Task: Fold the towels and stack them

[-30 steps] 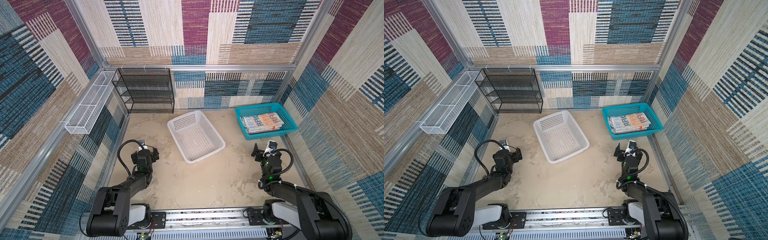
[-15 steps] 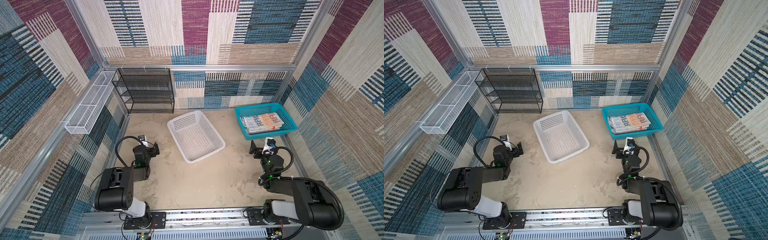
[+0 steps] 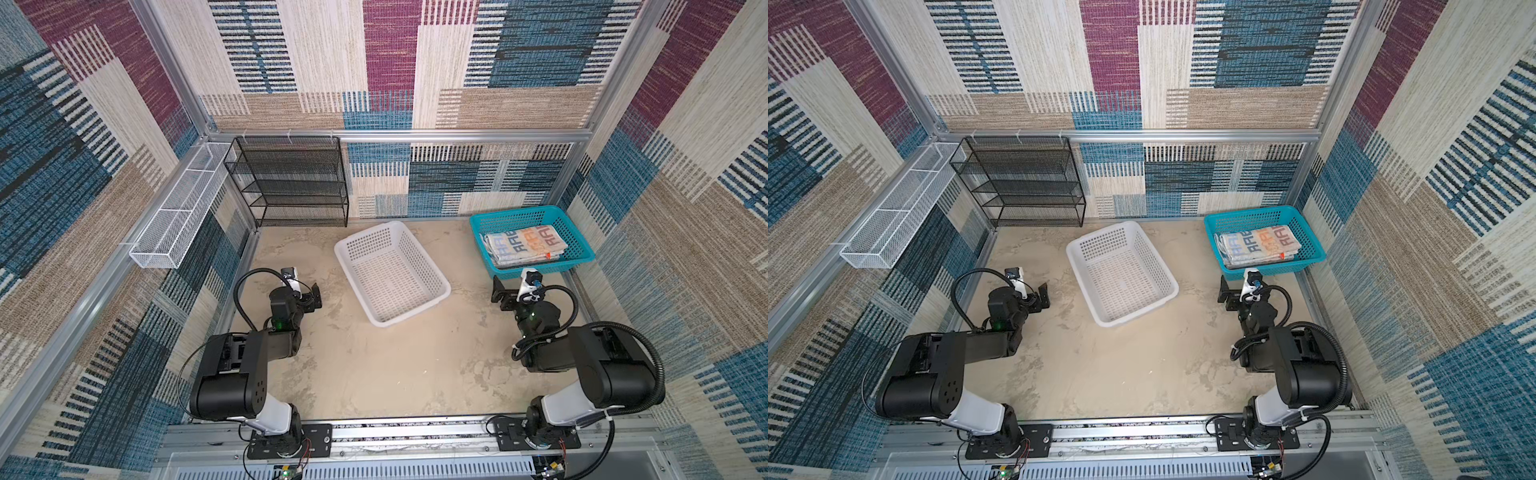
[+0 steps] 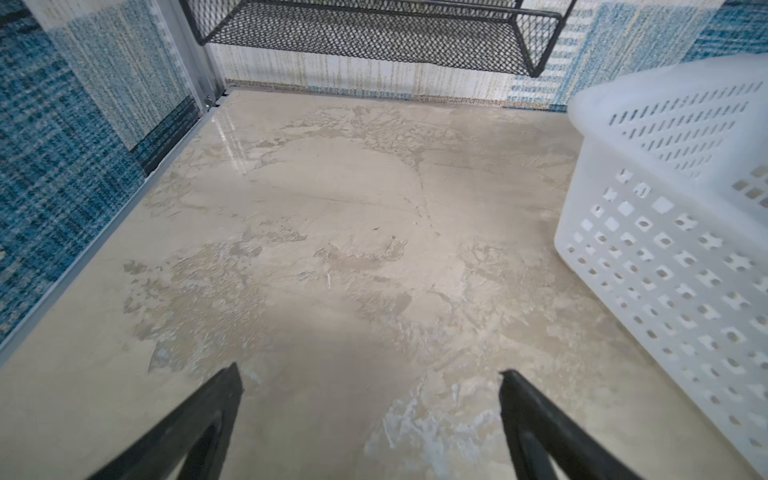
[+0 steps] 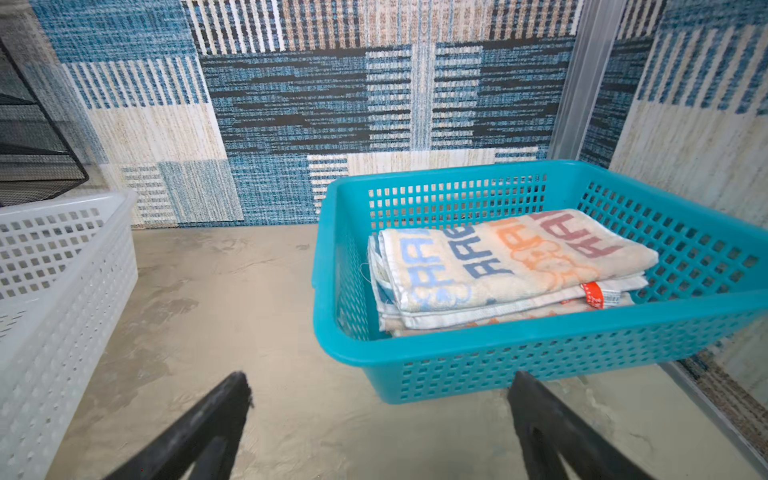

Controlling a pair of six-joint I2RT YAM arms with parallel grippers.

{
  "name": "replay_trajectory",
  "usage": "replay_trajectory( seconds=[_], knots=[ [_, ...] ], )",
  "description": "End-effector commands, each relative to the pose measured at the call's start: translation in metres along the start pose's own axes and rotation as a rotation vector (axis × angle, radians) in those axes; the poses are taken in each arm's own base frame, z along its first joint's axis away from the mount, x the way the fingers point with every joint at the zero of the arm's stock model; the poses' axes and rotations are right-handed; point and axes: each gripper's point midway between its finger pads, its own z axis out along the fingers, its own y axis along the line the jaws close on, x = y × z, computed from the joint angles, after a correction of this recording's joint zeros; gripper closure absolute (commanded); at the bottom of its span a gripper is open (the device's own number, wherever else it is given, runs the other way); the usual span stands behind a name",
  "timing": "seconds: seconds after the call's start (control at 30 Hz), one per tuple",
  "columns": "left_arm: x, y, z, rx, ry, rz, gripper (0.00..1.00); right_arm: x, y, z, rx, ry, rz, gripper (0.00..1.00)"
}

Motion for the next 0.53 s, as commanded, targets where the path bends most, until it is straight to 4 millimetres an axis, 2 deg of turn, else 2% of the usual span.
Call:
replay_trajectory(
  seconds=[0.0,0.5],
  knots=[
    [-0.0017,-0.0033,0.0013,0.011,0.000,0.039,0.01,0.0016,0.0055,0.0018,-0.031,0.010,-0.016,0.01],
    [-0.0011,-0.0032,0.0013,0.011,0.002,0.039,0.01,0.0015,0.0066,0.0011,-0.037,0.007,-0.019,0.01]
  ],
)
